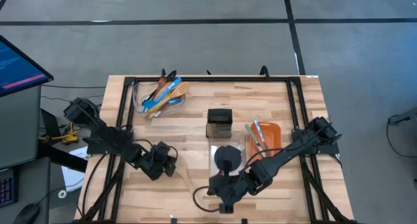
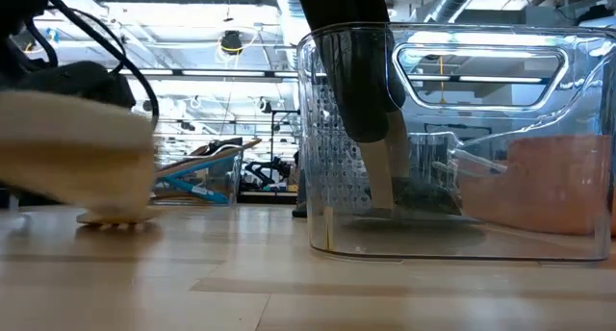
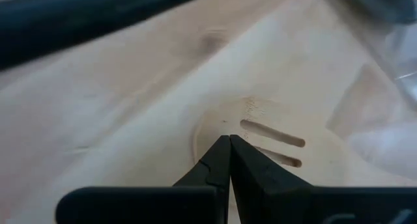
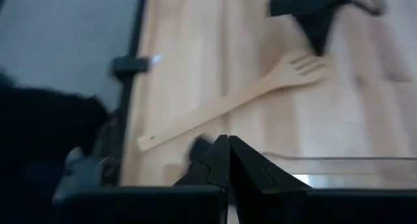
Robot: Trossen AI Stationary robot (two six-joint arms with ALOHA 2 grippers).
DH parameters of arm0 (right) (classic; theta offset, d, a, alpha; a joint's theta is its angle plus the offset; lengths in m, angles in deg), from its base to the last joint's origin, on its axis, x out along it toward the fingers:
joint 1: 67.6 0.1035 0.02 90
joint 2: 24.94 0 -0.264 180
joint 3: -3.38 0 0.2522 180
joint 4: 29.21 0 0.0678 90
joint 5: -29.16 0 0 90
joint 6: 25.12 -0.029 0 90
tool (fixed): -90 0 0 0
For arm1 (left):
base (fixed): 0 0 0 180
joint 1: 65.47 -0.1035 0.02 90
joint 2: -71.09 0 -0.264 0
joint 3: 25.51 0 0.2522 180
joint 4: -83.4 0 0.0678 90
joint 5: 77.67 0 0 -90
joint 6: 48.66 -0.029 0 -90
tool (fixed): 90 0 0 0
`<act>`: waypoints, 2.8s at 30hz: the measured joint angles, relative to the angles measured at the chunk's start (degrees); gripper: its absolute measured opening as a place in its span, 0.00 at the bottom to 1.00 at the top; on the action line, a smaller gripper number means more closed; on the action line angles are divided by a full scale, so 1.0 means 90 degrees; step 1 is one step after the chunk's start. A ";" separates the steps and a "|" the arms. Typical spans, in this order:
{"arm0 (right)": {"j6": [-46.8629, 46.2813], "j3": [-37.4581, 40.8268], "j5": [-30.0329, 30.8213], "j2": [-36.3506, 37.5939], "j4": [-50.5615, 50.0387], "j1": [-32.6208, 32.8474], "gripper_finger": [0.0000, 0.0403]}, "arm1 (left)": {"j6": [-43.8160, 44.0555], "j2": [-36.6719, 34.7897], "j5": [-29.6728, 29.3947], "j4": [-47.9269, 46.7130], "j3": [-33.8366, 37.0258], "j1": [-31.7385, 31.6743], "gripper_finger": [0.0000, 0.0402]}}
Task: Pick & Place Kitchen Items
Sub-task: Move the brown ladle to the bottom center of the table, then adjust the bottom transparent bin on the table
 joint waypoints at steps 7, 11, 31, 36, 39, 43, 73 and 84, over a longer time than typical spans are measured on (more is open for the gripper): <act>-0.0134 0.0005 -0.0321 -0.0122 0.0231 0.0145 0.00 | 0.0142 0.1188 -0.0302 0.1272 -0.0401 0.0141 0.00; -0.0611 0.0002 -0.0120 -0.0119 0.0225 0.0219 0.00 | -0.0173 0.1500 -0.0497 0.1113 -0.0788 0.0156 0.00; -0.2118 -0.0015 -0.0671 -0.0713 0.0534 0.0815 0.00 | -0.0661 0.1489 -0.0627 0.1104 -0.0828 0.0061 0.00; -0.2339 -0.0100 -0.0853 -0.1191 0.0664 0.0874 0.00 | -0.0663 0.1489 -0.0676 0.1103 -0.0836 0.0085 0.00; -0.2341 -0.0328 -0.0822 -0.1394 0.0758 0.0907 0.00 | -0.0663 0.1486 -0.0679 0.1105 -0.0835 0.0093 0.00; -0.2296 -0.0613 -0.0764 -0.1602 0.0745 0.0856 0.00 | -0.0663 0.1486 -0.0693 0.1107 -0.0833 0.0085 0.00; -0.4398 -0.1768 0.0012 -0.2092 -0.3135 0.0589 0.00 | -0.0663 0.1484 -0.0713 0.1171 -0.0836 0.0080 0.00; -0.4285 -0.1771 0.0635 -0.2106 -0.3659 0.0395 0.00 | -0.0666 0.1481 -0.0715 0.1198 -0.0836 0.0082 0.00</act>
